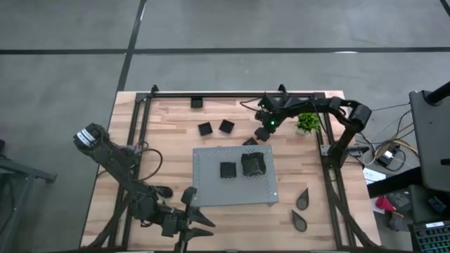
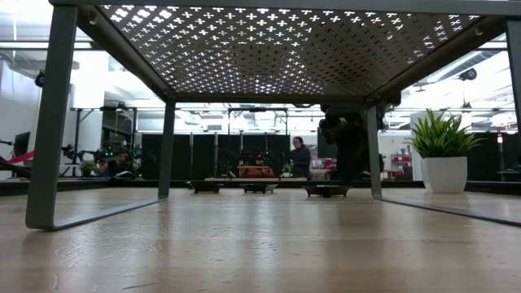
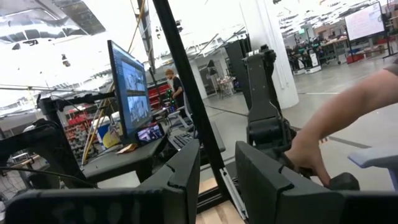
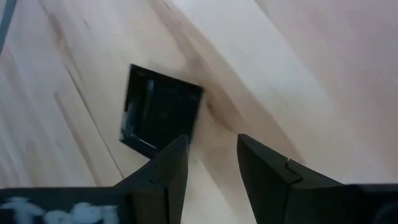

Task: Pick & Place Mini shaped plates
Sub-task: Stack the square plate on top of the square plate on the shelf

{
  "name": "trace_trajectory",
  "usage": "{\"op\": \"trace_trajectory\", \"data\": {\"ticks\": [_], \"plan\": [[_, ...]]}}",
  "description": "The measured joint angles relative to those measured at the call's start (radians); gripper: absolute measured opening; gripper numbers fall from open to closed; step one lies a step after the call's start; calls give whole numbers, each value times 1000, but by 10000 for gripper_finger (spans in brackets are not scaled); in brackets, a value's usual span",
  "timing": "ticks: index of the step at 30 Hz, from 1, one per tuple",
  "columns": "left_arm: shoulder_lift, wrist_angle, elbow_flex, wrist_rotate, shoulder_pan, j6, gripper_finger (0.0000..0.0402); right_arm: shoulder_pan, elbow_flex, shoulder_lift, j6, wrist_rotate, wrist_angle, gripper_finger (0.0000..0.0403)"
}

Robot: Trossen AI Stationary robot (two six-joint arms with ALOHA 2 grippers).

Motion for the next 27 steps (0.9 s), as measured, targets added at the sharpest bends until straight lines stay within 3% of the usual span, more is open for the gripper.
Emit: {"op": "trace_trajectory", "data": {"ticks": [14,27], "plan": [[0,0,0,0,0,0,99,45,-6,5,49,14,38,134],[0,0,0,0,0,0,99,70,-6,5,96,114,67,127]]}}
